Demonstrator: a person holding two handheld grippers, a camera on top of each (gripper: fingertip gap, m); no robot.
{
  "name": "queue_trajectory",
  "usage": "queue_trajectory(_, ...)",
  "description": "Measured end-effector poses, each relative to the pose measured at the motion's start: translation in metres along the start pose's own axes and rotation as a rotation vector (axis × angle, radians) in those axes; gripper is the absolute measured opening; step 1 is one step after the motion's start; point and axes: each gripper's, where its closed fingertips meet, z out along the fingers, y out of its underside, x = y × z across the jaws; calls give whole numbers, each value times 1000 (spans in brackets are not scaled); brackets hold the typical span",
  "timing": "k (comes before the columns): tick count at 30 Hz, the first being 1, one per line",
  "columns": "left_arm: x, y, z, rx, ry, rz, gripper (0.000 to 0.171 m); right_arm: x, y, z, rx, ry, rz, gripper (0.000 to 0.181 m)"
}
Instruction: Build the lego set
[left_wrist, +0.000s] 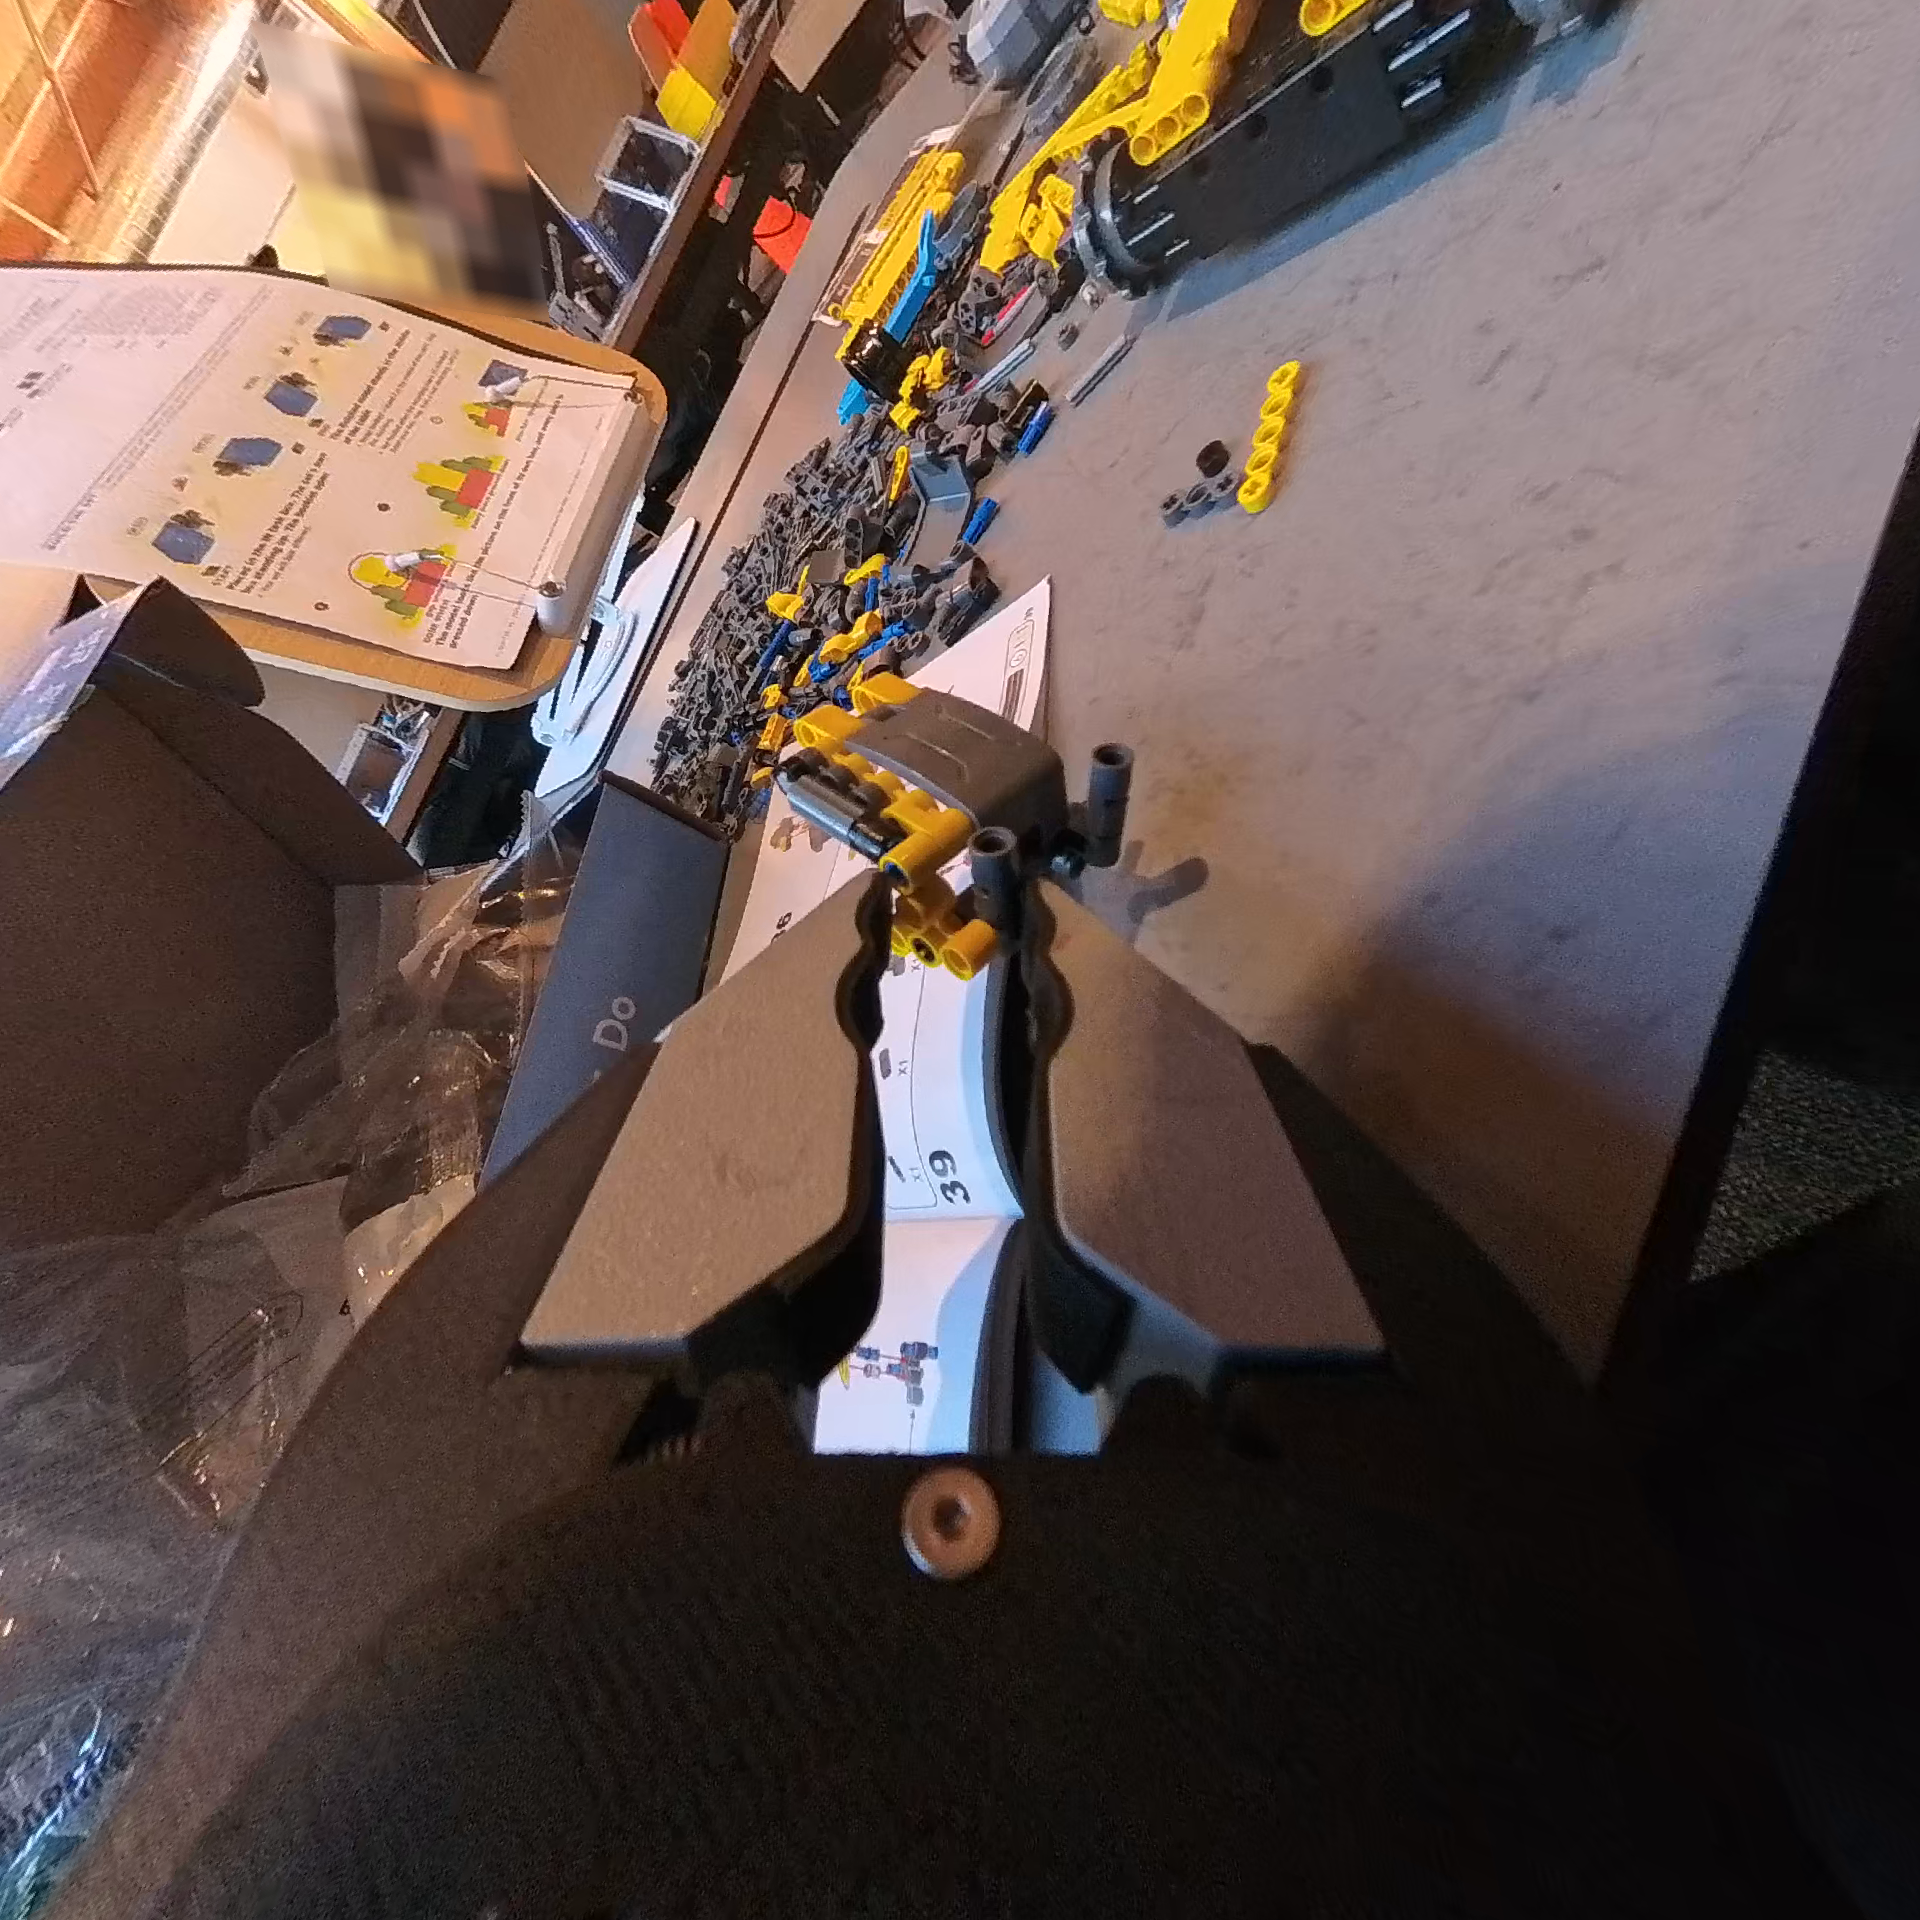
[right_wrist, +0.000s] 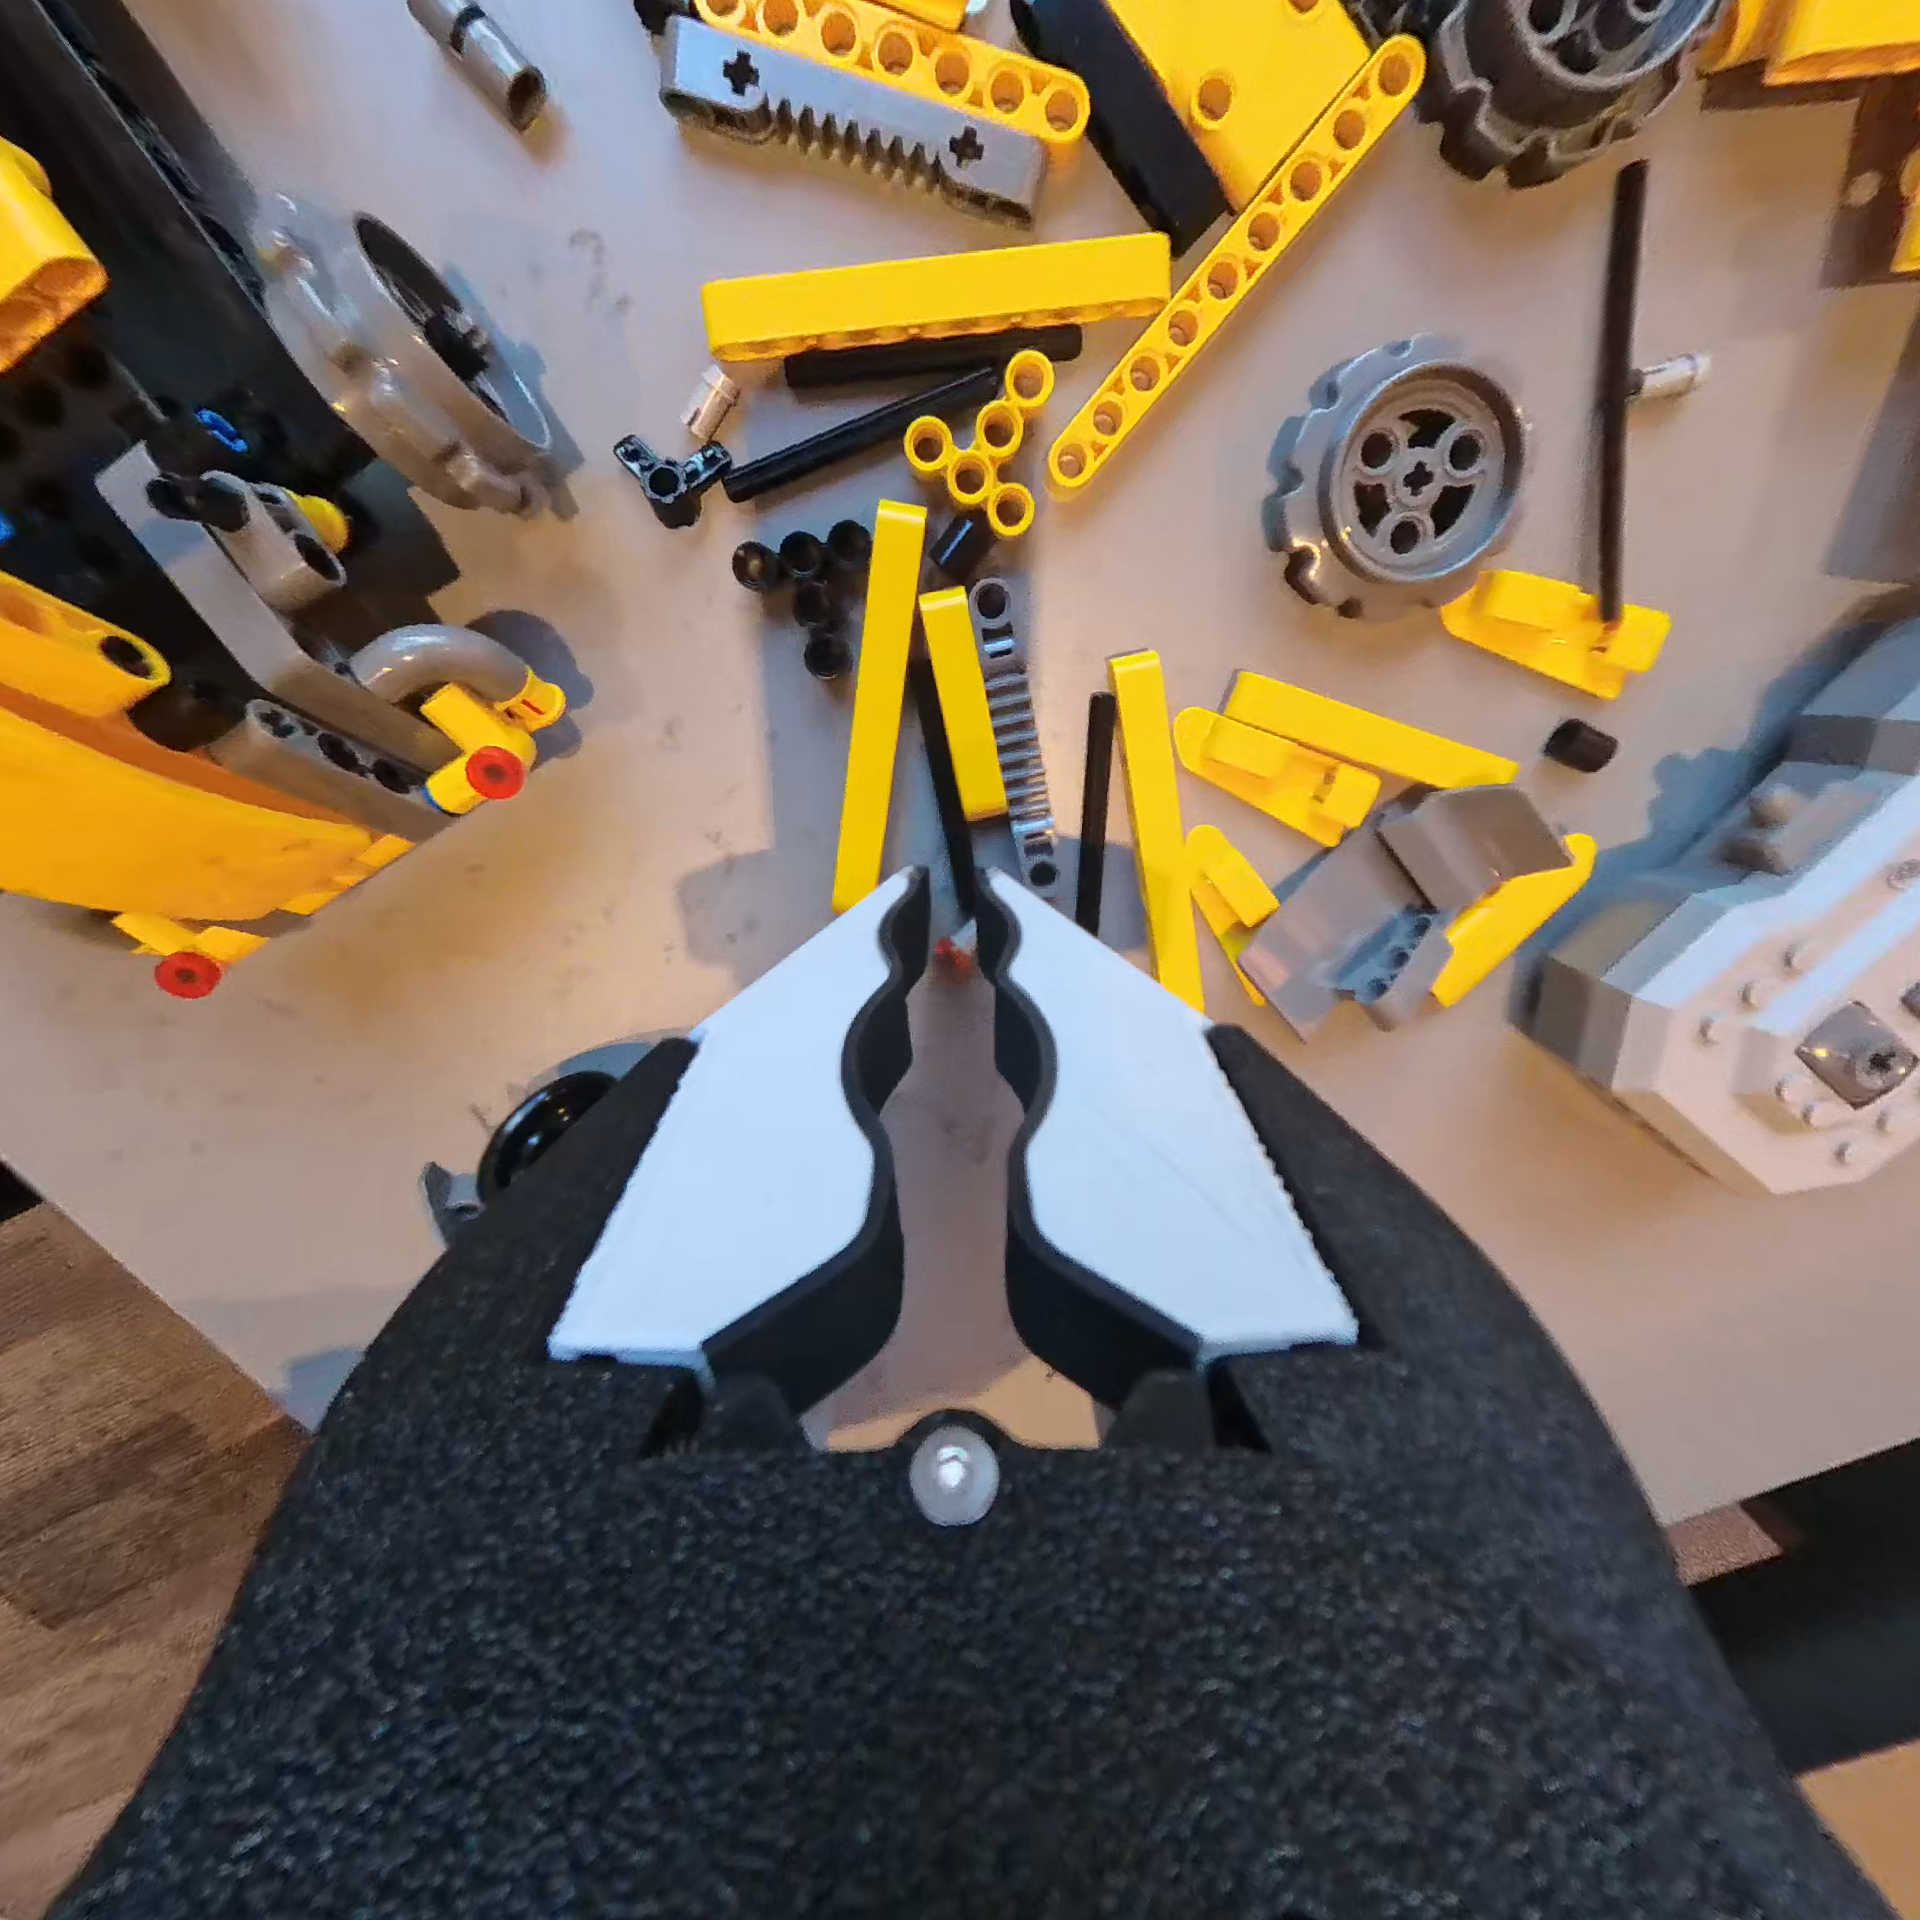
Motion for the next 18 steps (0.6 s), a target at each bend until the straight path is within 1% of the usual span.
queue_trajectory(2,0,0,0,2,0,0,23,2,2,5,-22,0,-10,8)
queue_trajectory(4,-1,-1,0,4,-3,-4,23,4,-1,6,-13,-12,-4,10)
queue_trajectory(7,-2,-2,-1,14,-6,-14,23,1,-1,6,-7,-62,6,3)
queue_trajectory(10,-2,-4,-2,27,-9,-5,23,0,-1,6,3,-83,29,3)
queue_trajectory(14,4,-5,-2,29,-6,46,23,-6,-4,2,56,-69,30,3)
queue_trajectory(18,3,-6,-3,44,-5,40,23,-17,-9,-15,139,-58,55,3)
